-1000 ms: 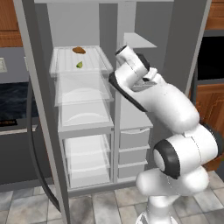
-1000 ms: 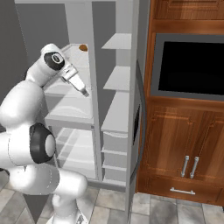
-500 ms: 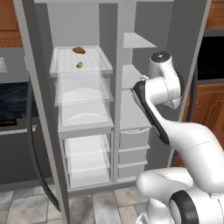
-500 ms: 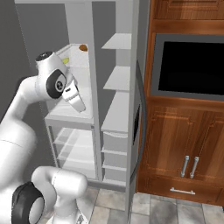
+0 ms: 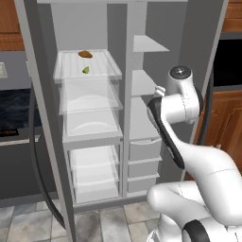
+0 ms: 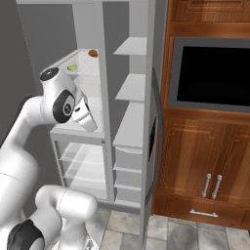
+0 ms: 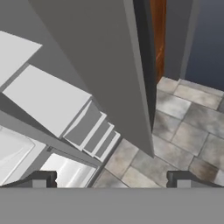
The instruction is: Take the lemon wedge from the fridge and place it on the plate with fish on the dining counter.
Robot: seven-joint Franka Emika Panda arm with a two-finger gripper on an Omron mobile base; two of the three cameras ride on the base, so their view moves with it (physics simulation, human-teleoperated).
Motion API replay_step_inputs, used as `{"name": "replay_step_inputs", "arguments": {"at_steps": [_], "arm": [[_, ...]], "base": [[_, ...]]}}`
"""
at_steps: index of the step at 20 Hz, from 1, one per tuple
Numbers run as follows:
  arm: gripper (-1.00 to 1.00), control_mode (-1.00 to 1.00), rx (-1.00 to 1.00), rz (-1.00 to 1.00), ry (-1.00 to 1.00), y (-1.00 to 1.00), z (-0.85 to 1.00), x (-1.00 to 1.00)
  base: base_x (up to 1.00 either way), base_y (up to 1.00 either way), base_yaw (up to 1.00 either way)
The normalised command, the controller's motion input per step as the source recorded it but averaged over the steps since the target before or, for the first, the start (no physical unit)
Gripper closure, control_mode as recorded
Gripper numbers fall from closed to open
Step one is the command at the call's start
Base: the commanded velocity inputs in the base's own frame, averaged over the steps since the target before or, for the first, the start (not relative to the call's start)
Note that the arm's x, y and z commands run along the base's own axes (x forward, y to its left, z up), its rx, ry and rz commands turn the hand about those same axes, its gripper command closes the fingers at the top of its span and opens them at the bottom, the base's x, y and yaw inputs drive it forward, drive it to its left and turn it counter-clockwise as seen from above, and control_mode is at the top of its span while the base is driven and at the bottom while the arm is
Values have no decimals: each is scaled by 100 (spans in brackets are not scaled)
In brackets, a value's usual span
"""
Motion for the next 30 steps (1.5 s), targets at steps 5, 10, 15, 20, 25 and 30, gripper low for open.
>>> {"name": "replay_step_inputs", "arguments": {"at_steps": [5, 10, 15, 20, 25, 30], "arm": [[-100, -100, 0, 0, 0, 11, 0, 0], [-100, -100, 0, 8, -4, 28, 0, -9], [-100, -100, 0, 37, 0, 55, 0, -16], [-100, -100, 1, 44, 0, 22, 0, -2], [-100, -100, -1, 14, 0, 36, 0, 0], [-100, 100, 0, 2, 0, 24, 0, 8]], "base": [[0, 0, 0], [0, 0, 0], [0, 0, 0], [0, 0, 0], [0, 0, 0], [32, 44, 2]]}}
